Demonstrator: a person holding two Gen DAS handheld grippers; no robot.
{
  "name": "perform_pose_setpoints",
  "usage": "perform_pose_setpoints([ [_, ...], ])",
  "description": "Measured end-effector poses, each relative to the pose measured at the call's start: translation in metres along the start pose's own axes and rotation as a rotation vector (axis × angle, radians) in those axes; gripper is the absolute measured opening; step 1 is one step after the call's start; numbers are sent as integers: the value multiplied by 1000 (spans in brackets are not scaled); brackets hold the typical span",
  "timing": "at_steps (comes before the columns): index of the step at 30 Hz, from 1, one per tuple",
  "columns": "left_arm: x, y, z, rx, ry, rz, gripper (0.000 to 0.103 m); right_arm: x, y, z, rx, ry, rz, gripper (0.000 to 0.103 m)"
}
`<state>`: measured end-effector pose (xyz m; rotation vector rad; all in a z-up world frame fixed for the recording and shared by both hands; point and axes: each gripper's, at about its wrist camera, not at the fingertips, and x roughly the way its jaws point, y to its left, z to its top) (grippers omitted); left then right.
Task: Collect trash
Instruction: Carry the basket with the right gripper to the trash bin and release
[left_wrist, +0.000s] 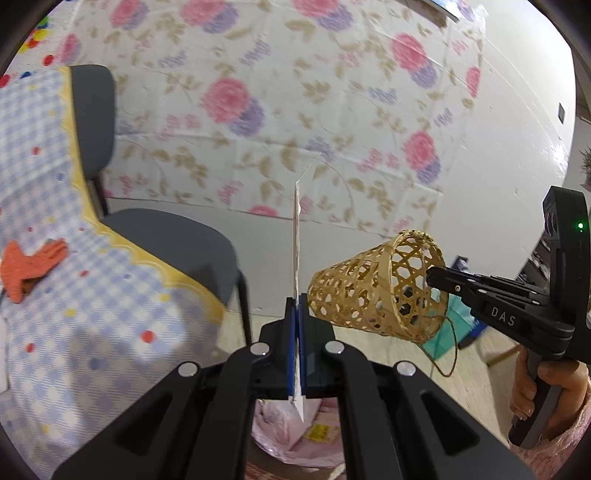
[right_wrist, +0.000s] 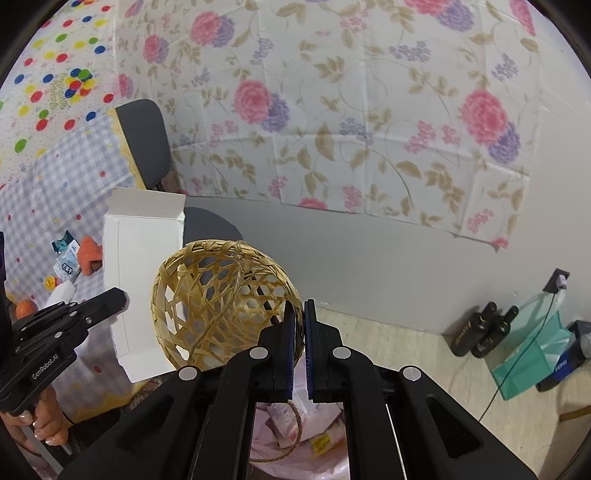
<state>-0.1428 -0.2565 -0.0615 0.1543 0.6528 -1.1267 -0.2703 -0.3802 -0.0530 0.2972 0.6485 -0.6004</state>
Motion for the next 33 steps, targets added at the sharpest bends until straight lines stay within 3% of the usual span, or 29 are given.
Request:
perform_pose_setpoints([
  [9,20,-22,-4,33,52,-32,0,4,-28,-18,58,44,-4,7],
  [14,21,-16,-2,10,61,-21,3,26,-31,-28,70,109,48,16],
  [16,17,-12,-1,-3,53,-5,10,32,-29,-33,67,133,59,38],
  [17,14,-9,0,-9,46,5,15,33,-27,-34,62,134,62,39],
  [20,6,-1,1,-29,30,39,23,31,-22,-31,48,126,67,39],
  [33,-35,37,7,-72,-50,245,35,11,-3,2,25,-17,94,39],
])
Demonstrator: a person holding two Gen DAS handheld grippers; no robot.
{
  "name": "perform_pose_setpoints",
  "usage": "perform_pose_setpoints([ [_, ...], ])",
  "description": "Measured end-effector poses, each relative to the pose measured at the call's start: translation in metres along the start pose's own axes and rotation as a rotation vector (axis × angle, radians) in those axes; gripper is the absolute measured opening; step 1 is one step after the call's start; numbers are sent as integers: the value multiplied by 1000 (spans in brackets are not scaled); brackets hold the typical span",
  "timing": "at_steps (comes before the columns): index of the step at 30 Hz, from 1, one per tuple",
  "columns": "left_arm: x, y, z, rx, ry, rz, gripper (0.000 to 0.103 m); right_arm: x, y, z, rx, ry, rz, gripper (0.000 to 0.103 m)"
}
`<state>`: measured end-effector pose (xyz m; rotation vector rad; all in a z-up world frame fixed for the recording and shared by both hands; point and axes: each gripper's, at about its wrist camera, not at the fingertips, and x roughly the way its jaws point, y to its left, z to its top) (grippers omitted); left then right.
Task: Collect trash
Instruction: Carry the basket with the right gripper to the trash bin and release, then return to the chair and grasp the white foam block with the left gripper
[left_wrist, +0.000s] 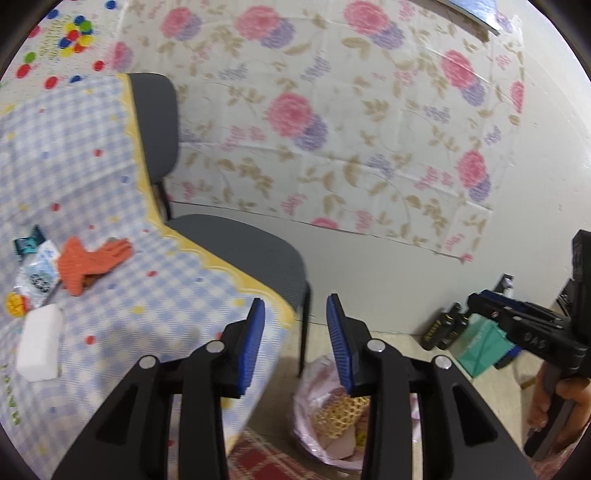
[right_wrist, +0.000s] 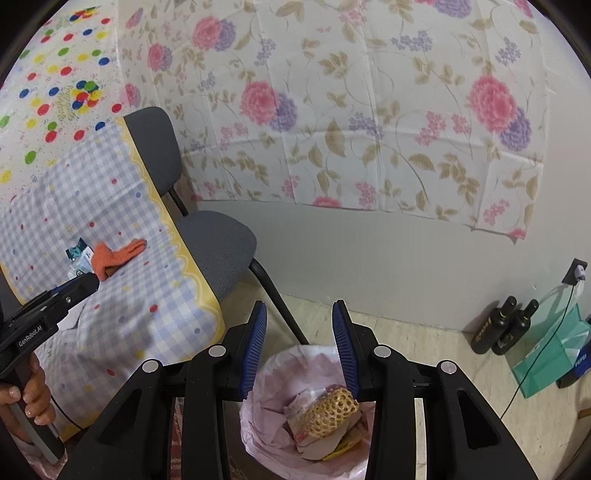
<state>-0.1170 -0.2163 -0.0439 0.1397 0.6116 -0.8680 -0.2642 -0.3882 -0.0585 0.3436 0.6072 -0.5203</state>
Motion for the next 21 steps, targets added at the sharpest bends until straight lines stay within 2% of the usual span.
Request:
perform_pose_setpoints([
  [7,-16,36,1,-36,-14,162,36,14,37,15,-53,-15,79,39],
  [12,-29,62,2,-61,-12,282,45,26,75,23,-116,-12,155,39],
  [17,-42,90,-1,-110,2,365,52,33,111,30,-177,-21,221,39],
  [21,-52,117,-6,-152,13,428,52,37,137,35,-223,-43,260,39],
])
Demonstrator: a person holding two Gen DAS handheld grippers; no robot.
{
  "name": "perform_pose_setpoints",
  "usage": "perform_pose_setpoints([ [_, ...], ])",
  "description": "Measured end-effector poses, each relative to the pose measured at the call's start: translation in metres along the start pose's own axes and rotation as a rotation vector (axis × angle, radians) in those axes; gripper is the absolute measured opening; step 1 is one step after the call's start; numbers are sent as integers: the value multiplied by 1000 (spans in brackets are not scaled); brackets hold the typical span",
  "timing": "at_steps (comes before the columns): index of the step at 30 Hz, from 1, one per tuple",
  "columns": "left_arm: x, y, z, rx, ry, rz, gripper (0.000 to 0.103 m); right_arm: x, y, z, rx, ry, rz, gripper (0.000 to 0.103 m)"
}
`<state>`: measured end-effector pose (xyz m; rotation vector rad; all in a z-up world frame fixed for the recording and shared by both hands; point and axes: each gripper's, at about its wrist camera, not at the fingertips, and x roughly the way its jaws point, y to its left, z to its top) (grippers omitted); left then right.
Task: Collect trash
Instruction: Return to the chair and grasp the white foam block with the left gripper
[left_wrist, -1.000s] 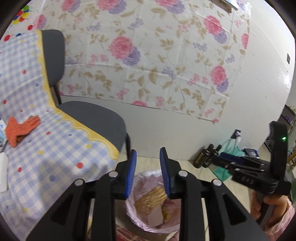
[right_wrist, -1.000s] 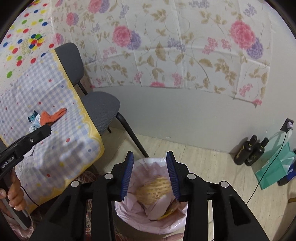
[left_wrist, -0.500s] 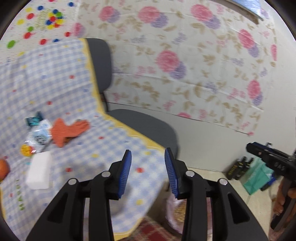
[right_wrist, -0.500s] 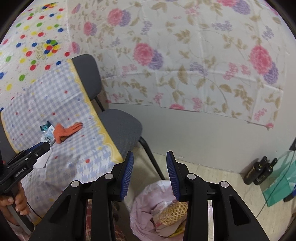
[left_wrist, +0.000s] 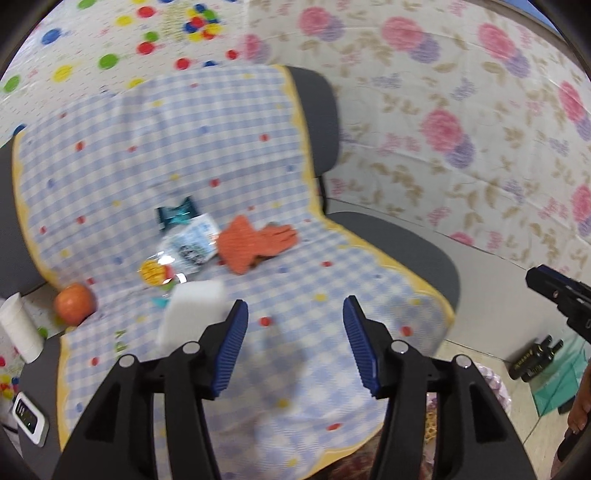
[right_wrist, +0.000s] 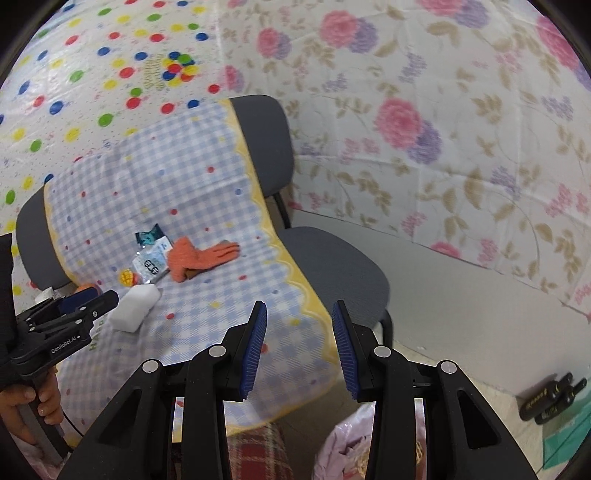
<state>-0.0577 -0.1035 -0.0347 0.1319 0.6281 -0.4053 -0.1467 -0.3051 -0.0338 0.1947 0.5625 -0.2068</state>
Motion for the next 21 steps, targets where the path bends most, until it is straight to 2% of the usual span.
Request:
perform_pose_setpoints([
  [8,-3,62,-6,-71,-3,106,54,28,36,9,-57,4,45,39],
  [15,7,116,-20,-147,35,183,57,57,62,11,-86,39,90,39],
  [21,22,131,-33,-169,86,179,65,83,83,14,-101,60,131,39],
])
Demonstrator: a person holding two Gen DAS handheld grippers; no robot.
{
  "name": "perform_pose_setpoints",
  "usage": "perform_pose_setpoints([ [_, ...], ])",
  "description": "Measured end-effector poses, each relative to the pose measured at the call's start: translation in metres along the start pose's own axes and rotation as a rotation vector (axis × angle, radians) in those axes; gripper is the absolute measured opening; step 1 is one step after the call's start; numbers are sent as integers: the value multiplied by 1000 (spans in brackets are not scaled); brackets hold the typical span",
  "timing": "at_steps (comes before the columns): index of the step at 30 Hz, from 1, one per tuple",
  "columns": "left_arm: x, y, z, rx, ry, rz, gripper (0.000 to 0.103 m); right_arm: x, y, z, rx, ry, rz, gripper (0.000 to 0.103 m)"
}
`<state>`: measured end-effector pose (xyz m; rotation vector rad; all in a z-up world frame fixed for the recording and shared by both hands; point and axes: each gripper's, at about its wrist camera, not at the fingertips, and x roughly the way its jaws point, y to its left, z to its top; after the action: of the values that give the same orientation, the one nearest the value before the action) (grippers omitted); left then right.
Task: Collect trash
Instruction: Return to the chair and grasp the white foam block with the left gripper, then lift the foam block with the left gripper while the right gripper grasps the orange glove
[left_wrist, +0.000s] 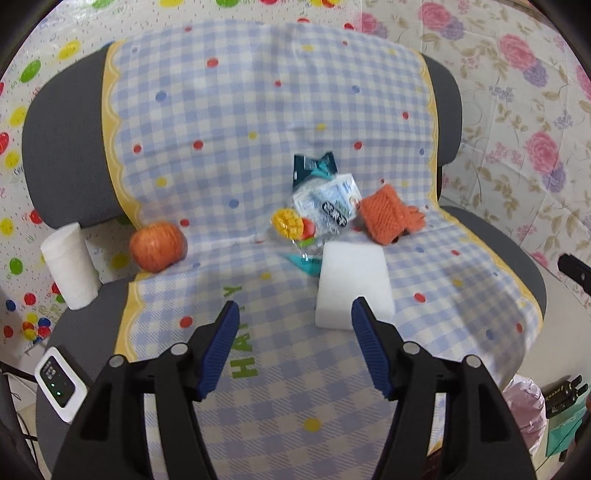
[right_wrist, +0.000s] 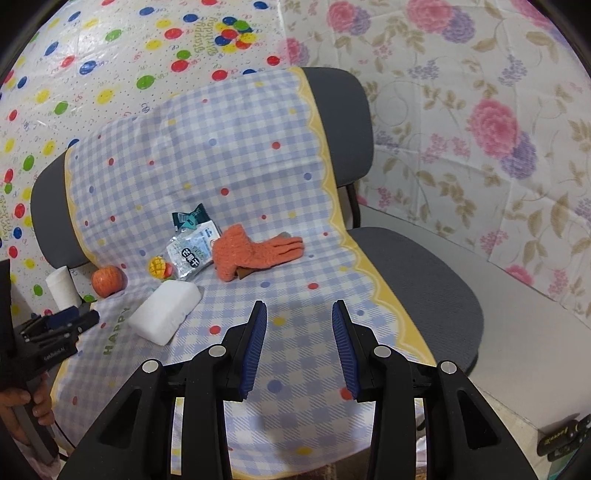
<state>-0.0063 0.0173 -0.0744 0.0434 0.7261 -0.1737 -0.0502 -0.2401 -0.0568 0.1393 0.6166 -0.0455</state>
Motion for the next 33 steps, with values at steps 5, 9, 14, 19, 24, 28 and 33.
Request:
perform_pose_setpoints([
  [5,9,-11,-5,34,1,-5,87,14,8,2,-15,19,28,40],
  [9,19,-22,-5,57,-5,-7,91,21,7,5,-13,29,40,43],
  [14,42,-38,-2,102,24,-23,91,27,1,3,-2,46,42,52],
  [19,70,-48,1,113,114,-25,91,33,-6,2,15,59,31,53],
  [24,79,-51,5,99,123,-66,77,35,-8,1,17,65,29,53],
  [28,83,-49,6,94,127,-71,65,35,-4,0,6,72,35,53],
  [33,61,-36,9,42,56,-71,62,38,6,0,-22,80,49,53],
])
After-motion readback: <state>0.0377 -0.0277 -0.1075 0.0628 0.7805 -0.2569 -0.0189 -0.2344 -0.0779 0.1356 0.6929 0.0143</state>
